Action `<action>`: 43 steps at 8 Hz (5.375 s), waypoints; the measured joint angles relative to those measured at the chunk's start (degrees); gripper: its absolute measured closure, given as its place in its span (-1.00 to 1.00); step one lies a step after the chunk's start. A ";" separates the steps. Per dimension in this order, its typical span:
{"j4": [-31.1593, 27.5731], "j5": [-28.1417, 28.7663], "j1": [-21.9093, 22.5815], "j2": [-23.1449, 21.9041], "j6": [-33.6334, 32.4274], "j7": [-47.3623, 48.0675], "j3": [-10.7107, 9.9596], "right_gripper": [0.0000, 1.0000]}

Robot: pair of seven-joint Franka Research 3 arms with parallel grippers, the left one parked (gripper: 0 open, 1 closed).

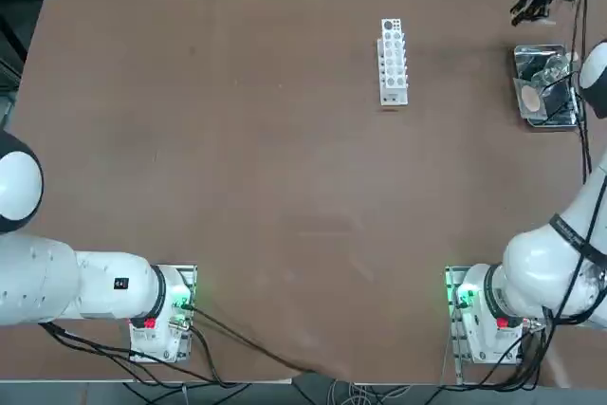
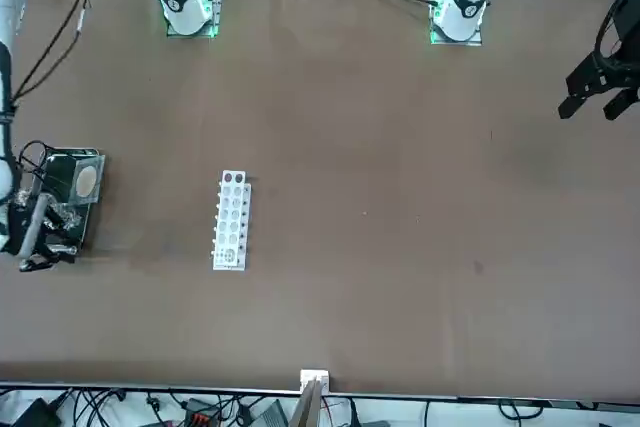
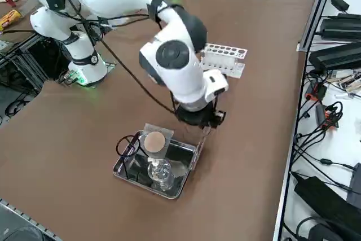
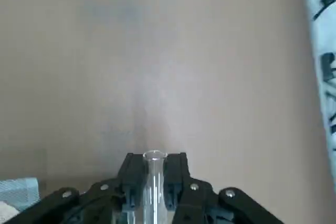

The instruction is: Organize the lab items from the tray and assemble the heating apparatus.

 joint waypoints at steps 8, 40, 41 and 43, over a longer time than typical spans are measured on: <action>2.66 19.13 3.30 -5.38 -7.01 22.70 8.78 0.55; -10.56 71.47 7.68 7.86 -20.18 -21.89 13.88 0.55; -10.71 71.46 7.68 7.93 -20.39 -21.89 13.88 0.55; -10.95 71.45 7.68 8.01 -20.76 -21.94 13.88 0.55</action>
